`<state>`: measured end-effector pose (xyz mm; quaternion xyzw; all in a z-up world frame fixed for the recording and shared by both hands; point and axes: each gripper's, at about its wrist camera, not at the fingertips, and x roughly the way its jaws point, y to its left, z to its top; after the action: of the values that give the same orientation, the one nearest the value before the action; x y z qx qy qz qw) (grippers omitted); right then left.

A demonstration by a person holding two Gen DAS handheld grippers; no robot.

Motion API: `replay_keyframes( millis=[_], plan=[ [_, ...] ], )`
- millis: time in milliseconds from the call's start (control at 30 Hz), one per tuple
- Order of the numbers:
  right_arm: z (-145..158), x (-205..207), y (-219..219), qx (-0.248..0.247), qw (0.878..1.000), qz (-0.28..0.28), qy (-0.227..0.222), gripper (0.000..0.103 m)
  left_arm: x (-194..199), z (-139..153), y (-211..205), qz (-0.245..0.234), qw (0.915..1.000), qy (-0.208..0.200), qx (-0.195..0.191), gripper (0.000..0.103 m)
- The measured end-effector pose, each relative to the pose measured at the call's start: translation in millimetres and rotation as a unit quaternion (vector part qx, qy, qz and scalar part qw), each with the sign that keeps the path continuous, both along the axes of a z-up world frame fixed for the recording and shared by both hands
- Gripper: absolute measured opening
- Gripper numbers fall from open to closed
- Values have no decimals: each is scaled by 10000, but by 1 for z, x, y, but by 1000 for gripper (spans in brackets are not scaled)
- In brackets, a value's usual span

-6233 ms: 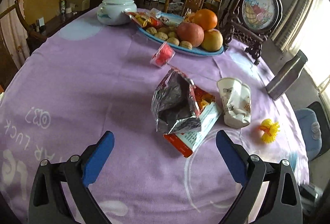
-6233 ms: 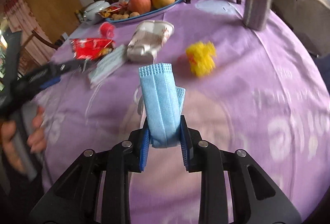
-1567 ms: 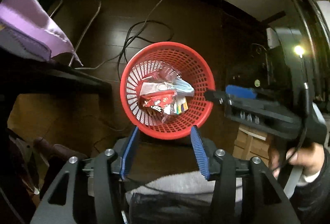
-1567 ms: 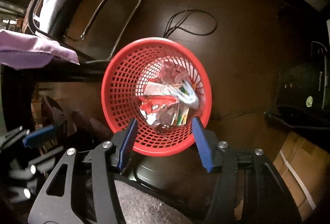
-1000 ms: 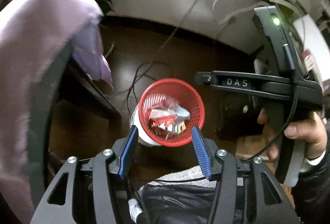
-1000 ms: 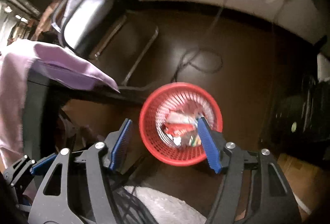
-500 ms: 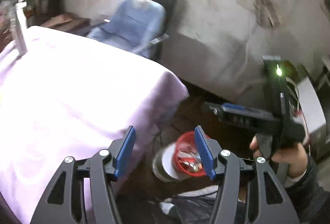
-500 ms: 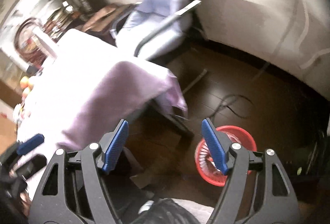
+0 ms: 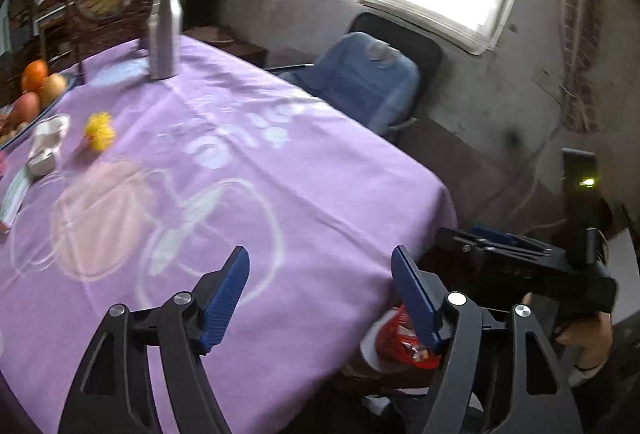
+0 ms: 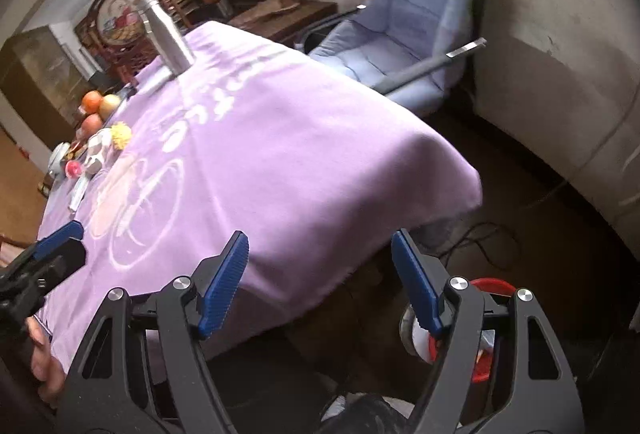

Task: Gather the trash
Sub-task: 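Move both open tools back over the table toward the remaining trash, then grasp the yellow pompom with the right gripper while the left grasps the white medicine box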

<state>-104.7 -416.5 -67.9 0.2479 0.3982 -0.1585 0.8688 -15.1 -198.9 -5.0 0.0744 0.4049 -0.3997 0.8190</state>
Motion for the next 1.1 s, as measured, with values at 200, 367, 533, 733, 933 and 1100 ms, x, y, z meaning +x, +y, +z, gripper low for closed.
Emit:
replay_keyframes(
  millis=[200,367,533,733,933,1100],
  plan=[
    [23,35,34,-282,9982,515,-148,75,43,12,40,493,9987,84,-64,78],
    [41,70,64,-455,9943,929,-259,77,82,31,79,1083,9940,-135,-75,80],
    [54,108,104,-472,9880,1421,-372,79,123,42,113,1511,9884,-131,-22,81],
    [82,153,137,-520,9807,1780,-619,80,179,49,173,2727,9618,-210,130,83],
    [106,217,172,-872,9695,2161,-758,86,240,37,229,3675,9295,-134,275,83],
    [86,279,208,-1287,9561,2591,-462,87,268,-1,258,4023,9136,381,454,84]
  ],
)
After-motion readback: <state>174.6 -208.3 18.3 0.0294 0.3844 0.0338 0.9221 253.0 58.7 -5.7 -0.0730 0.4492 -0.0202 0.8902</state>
